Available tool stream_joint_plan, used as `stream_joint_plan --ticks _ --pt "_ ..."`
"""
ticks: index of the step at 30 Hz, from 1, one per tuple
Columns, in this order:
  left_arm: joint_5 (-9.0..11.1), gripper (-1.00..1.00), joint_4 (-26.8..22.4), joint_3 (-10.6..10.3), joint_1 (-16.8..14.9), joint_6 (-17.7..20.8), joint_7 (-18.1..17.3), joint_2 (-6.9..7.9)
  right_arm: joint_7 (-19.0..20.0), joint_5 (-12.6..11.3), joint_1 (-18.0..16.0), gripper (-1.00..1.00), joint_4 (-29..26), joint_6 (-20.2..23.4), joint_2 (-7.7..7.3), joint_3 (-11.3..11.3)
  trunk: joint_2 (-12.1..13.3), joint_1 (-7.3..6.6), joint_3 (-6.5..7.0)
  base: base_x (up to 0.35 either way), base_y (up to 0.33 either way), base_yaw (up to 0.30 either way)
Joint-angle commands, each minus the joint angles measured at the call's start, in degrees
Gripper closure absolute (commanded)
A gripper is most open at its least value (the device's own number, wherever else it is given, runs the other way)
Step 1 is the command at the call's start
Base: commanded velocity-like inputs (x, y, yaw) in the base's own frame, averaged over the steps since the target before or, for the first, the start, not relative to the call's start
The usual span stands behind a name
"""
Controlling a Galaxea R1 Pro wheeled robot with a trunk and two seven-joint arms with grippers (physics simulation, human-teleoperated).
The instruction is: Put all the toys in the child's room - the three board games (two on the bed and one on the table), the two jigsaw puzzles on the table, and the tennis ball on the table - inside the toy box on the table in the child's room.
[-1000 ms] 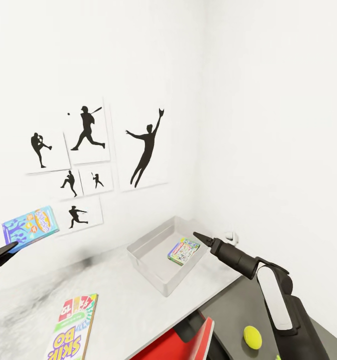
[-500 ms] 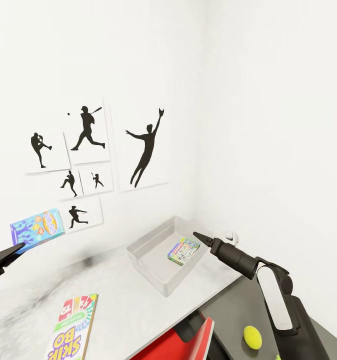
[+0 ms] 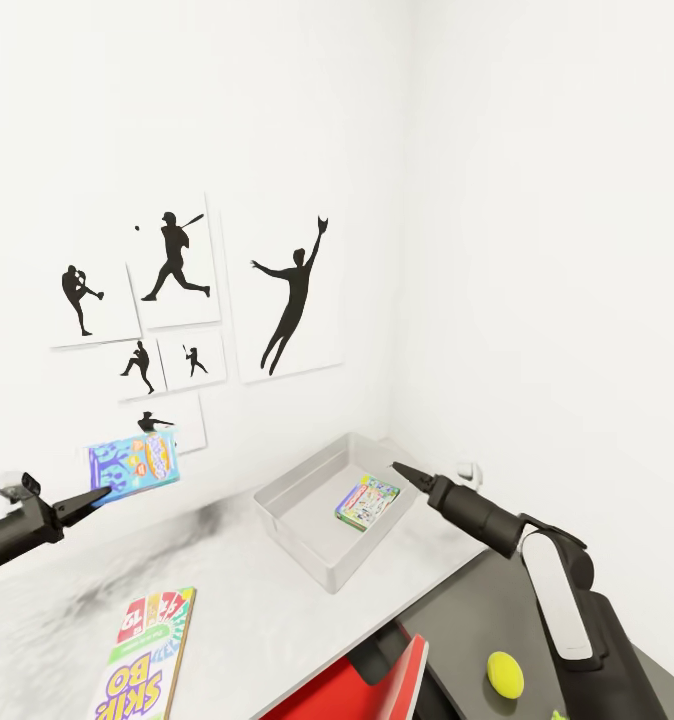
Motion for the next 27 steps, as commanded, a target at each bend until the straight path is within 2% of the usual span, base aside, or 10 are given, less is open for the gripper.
stream_joint_plan --ticks 1,4,8,12,15,20,22,25,27 --pt "0.14 1.0 -0.81 -0.07 -0.08 0.56 0.93 -0.81 0.59 -0.04 -0.03 -1.0 0.0 0.39 -0.06 -0.51 -0.05 0.02 -0.02 0.0 0.0 0.0" --pt "0.17 1.0 -3.49 -1.49 -0.14 0.66 4.69 -2.71 1.28 -0.04 0.02 -1.0 0.02 0.53 -0.2 -1.63 -0.05 0.02 -0.02 0.0 0.0 0.0" --pt "0.43 1.0 -5.93 -4.18 -0.19 0.85 8.11 -3.9 2.18 -0.04 0.07 -1.0 0.03 0.62 -0.53 -2.23 -0.05 0.02 -0.02 0.0 0.0 0.0" --pt "0.15 1.0 -6.48 -4.85 -0.25 1.03 8.91 -5.87 3.66 -0.04 0.72 -1.0 -0.02 0.63 -0.94 -3.52 -0.05 0.02 -0.02 0.0 0.0 0.0" --pt "0.13 1.0 -6.77 -5.79 -0.53 1.08 11.96 -7.0 4.97 -0.04 1.14 -1.0 -0.03 0.7 -1.04 -4.62 -0.05 0.02 -0.02 0.0 0.0 0.0" --pt "0.22 1.0 -7.09 -9.36 -3.43 1.16 16.24 -8.37 5.47 -0.04 1.27 -1.0 -0.04 0.72 -1.08 -4.96 -0.05 0.02 -0.02 0.0 0.0 0.0" --pt "0.2 1.0 -7.11 -9.83 -4.09 1.17 17.16 -8.78 5.5 -0.04 1.28 -1.0 -0.04 0.72 -1.24 -4.98 -0.05 0.02 -0.02 0.0 0.0 0.0" --pt "0.1 1.0 -7.13 -10.31 -6.35 1.24 19.93 -10.8 5.56 -0.05 1.29 -1.0 -0.04 0.72 -1.52 -5.01 -0.05 0.02 -0.02 0.0 0.0 0.0" --pt "0.08 1.0 -7.13 -11.13 -7.11 1.25 21.76 -11.64 5.66 -0.06 1.29 -1.0 -0.04 0.75 -1.55 -5.07 -0.05 0.02 -0.02 0.0 0.0 0.0"
